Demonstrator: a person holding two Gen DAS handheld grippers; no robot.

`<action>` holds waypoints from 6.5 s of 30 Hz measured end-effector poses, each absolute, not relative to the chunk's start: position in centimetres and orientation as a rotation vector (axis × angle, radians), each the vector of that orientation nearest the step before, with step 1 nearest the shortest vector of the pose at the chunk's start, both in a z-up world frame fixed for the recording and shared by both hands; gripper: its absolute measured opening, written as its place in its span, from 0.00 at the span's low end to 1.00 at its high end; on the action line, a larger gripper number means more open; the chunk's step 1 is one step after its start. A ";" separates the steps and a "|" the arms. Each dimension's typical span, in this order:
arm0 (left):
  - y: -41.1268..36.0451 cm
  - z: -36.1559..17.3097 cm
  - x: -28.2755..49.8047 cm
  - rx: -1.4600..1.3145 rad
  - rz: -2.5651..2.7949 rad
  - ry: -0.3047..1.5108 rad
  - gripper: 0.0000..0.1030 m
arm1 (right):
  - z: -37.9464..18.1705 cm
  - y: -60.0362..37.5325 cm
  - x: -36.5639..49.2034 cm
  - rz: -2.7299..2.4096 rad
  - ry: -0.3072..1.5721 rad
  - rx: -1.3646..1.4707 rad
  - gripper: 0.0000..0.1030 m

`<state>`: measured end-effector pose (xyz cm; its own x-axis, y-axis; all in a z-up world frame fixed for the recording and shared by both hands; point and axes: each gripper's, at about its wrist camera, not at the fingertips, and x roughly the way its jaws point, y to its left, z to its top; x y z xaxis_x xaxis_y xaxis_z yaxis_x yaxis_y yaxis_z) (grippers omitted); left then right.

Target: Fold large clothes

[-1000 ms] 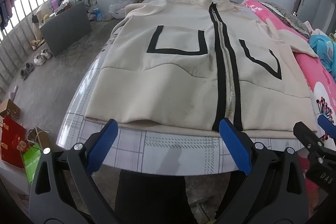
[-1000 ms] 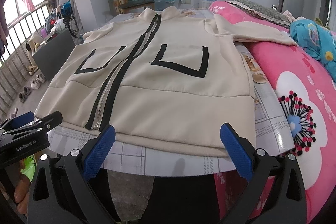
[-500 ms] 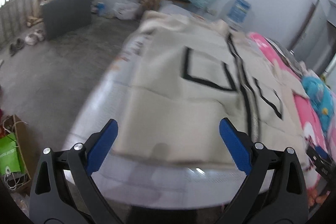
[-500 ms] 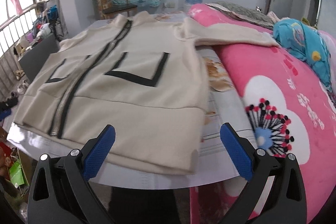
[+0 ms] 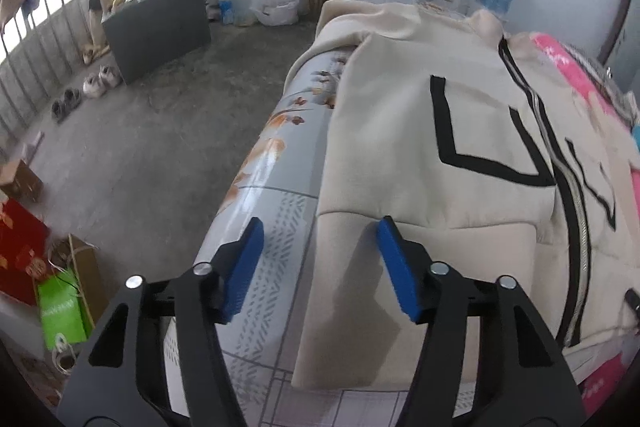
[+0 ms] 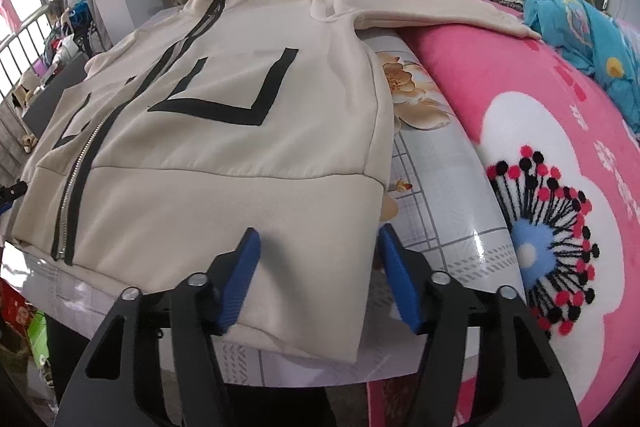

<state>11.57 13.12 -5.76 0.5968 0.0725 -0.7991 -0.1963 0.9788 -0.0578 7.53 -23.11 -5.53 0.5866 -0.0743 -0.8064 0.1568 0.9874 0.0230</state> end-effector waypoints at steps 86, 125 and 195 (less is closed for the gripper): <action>22.7 -0.1 16.0 -0.441 0.120 0.859 0.85 | -0.6 -6.8 19.9 0.427 0.952 -0.004 0.84; 28.4 -45.2 25.1 -2.142 -0.376 0.650 0.65 | -5.6 -0.2 23.7 0.292 1.150 -0.179 0.84; 3.8 -7.6 23.7 0.110 -0.150 0.992 0.93 | -6.2 -14.0 16.5 0.124 1.014 -0.051 0.94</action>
